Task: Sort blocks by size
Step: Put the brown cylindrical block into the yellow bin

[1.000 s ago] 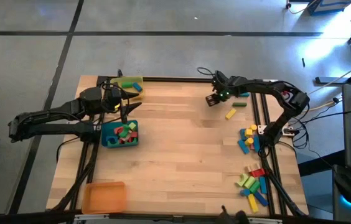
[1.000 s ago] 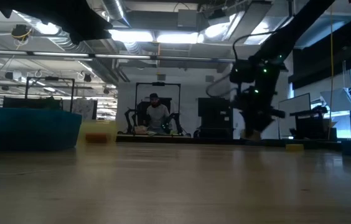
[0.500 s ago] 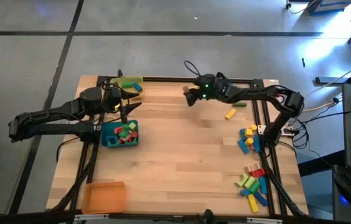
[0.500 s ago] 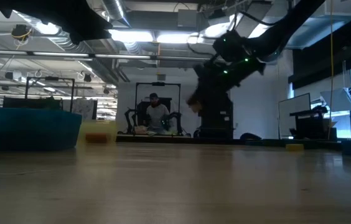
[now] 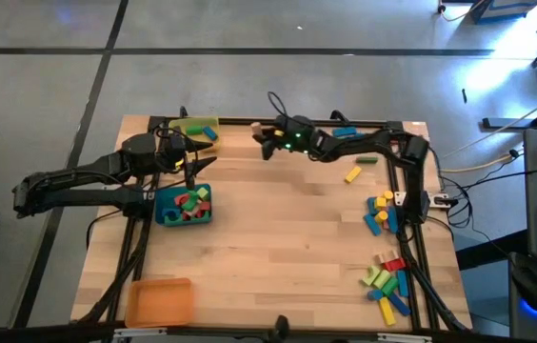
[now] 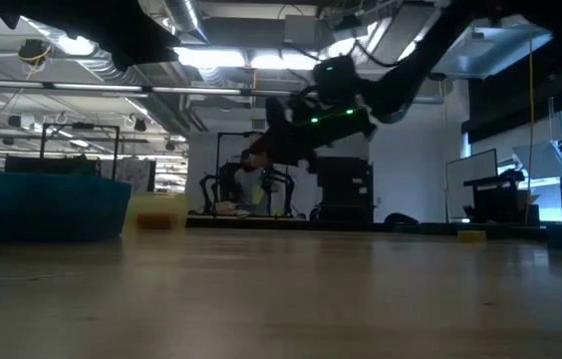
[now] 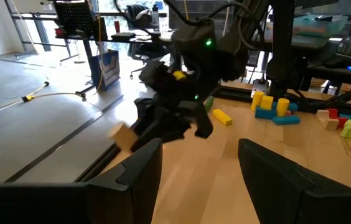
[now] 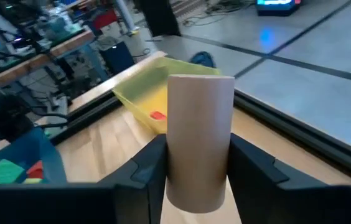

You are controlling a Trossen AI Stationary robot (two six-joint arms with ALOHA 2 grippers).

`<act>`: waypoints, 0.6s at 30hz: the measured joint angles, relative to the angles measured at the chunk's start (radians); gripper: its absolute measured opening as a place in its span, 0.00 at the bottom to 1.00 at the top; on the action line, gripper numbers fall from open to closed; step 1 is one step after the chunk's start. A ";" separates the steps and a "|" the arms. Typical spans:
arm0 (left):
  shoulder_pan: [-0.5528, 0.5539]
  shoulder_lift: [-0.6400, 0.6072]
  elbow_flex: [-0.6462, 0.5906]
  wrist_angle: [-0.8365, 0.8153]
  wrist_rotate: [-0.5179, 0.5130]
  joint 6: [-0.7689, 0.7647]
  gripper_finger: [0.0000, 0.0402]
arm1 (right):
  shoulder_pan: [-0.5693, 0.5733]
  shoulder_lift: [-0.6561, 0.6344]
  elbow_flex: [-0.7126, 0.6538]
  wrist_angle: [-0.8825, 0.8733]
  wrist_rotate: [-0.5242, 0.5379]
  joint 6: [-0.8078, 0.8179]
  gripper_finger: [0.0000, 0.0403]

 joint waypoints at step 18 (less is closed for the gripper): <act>0.000 0.001 0.000 -0.003 0.002 -0.005 0.49 | 0.048 0.469 0.754 -0.239 -0.022 -0.034 0.39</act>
